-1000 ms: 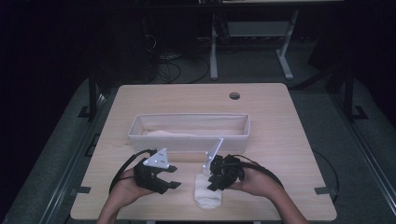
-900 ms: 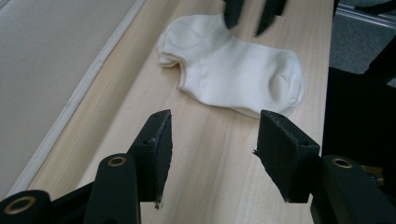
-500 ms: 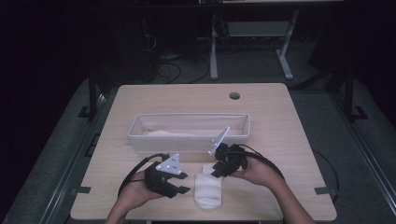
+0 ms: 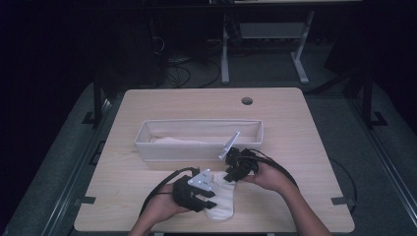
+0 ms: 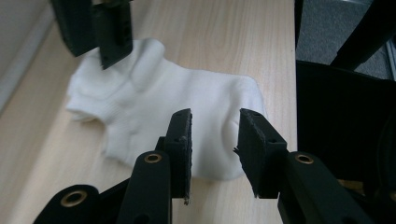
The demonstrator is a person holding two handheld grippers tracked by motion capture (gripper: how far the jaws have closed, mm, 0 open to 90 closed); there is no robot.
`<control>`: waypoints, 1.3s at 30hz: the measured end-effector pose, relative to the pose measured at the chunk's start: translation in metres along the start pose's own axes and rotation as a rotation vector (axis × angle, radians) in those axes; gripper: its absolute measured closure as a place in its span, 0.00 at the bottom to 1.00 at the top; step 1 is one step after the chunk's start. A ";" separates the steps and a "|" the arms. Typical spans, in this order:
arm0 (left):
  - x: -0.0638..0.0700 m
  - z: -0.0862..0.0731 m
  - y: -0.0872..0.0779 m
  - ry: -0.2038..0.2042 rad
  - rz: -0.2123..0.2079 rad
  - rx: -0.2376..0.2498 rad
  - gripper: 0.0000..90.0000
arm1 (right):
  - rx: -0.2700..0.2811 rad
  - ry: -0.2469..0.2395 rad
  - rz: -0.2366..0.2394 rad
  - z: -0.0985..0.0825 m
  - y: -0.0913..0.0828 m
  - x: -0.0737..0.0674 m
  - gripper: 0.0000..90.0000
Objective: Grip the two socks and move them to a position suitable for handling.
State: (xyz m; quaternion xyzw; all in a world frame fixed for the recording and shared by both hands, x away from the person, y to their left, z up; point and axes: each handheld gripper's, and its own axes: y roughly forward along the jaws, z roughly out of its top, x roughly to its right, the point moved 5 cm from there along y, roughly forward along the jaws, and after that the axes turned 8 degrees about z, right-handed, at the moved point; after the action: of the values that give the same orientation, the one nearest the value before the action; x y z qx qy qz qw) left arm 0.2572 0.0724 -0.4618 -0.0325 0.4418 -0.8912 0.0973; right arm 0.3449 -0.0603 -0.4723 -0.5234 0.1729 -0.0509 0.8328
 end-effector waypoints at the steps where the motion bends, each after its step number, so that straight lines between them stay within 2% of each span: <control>1: 0.001 0.000 0.003 0.006 -0.006 -0.008 0.74 | -0.011 0.000 -0.004 -0.001 0.002 0.001 0.75; 3: 0.003 0.001 0.008 0.017 -0.010 -0.021 0.74 | -0.024 0.000 -0.003 -0.001 0.005 0.002 0.77; 8: 0.003 0.000 0.016 0.018 -0.022 -0.046 0.75 | -0.044 -0.007 0.001 -0.004 0.010 0.004 0.93; 12: 0.006 -0.001 0.019 0.031 -0.027 -0.070 0.76 | -0.042 -0.023 -0.014 -0.004 0.008 0.003 0.96; 15: 0.006 -0.002 0.021 0.033 -0.037 -0.078 0.76 | -0.031 -0.027 -0.041 -0.003 0.004 0.003 0.96; 18: 0.007 -0.003 0.023 0.034 -0.044 -0.084 0.76 | -0.025 -0.021 -0.048 -0.004 0.002 0.006 0.96; 27: 0.008 -0.005 0.026 0.034 -0.062 -0.091 0.76 | -0.035 0.009 -0.049 -0.006 0.007 0.014 0.96; 32: 0.009 -0.006 0.026 0.043 -0.056 -0.095 0.76 | -0.031 0.018 -0.046 -0.007 0.008 0.015 0.96; 35: 0.008 -0.004 0.023 0.028 -0.064 -0.093 0.74 | -0.019 0.016 -0.047 -0.006 0.006 0.013 0.88; 39: 0.005 0.001 0.012 0.026 -0.043 -0.073 0.72 | 0.001 0.019 -0.055 -0.007 -0.002 0.008 0.82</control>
State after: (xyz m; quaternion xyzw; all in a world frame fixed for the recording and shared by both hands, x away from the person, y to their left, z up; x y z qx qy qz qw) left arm 0.2545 0.0643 -0.4708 -0.0336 0.4745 -0.8767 0.0712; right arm 0.3505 -0.0693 -0.4753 -0.5272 0.1664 -0.0791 0.8296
